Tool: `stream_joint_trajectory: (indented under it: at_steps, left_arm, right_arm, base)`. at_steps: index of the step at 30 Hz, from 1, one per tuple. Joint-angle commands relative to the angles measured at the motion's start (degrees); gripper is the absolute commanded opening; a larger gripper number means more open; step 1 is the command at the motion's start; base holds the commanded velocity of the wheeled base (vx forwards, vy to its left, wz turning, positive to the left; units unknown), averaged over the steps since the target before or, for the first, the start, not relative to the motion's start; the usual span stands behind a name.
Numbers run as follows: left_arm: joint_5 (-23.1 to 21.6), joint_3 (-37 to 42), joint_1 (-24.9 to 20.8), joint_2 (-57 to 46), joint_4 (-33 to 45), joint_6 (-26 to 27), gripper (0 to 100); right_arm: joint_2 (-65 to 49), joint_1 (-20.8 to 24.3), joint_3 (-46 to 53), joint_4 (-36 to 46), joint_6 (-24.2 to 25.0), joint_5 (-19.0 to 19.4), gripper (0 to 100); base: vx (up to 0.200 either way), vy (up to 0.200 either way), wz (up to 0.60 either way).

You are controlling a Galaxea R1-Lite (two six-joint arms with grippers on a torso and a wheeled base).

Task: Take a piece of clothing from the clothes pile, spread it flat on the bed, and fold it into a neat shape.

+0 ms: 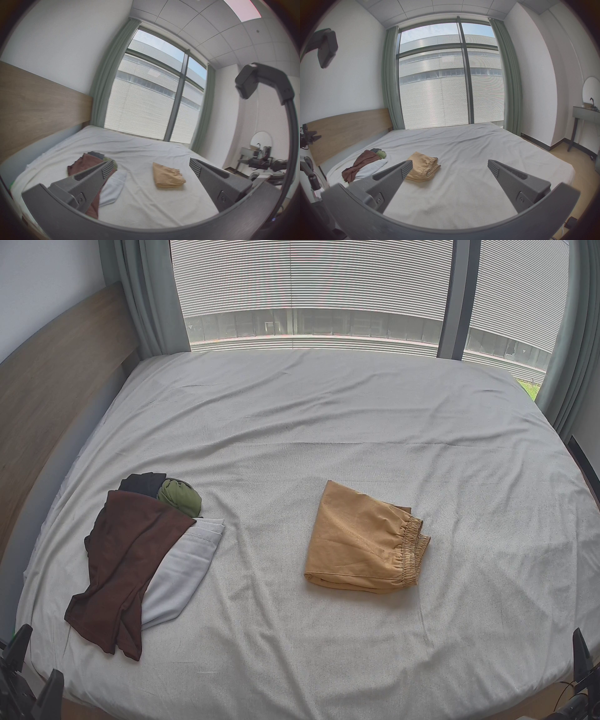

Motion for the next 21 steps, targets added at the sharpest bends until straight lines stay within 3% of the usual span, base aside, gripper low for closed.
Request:
stream_joint_trajectory:
  at_steps: [1,4,6,11,21]
  left_arm:
    - [5.21,1.18,0.21,-0.28,3.37,3.42,100]
    - [7.23,1.18,0.21,-0.28,5.39,6.84,100]
    - [12.95,1.18,1.27,-0.28,9.43,11.15,100]
    - [13.83,0.57,6.45,-5.64,15.5,17.48,100]
    - [17.78,0.3,6.1,-5.47,15.59,16.6,100]
  right_arm:
    - [-0.7,-0.14,1.01,0.58,-1.41,-0.94,100]
    - [-0.7,-0.14,1.01,0.58,-2.03,-0.94,100]
    - [-0.7,-0.14,1.01,0.58,-3.61,-1.03,100]
    - [-0.7,-0.14,1.01,0.58,-4.66,-0.32,100]
    - [-0.7,-0.14,1.01,0.58,-4.93,-2.52,100]
  base:
    - [0.0,0.0,0.0]
    - [0.0,0.0,0.0]
    - [0.0,0.0,0.0]
    - [0.0,0.0,0.0]
    - [0.0,0.0,0.0]
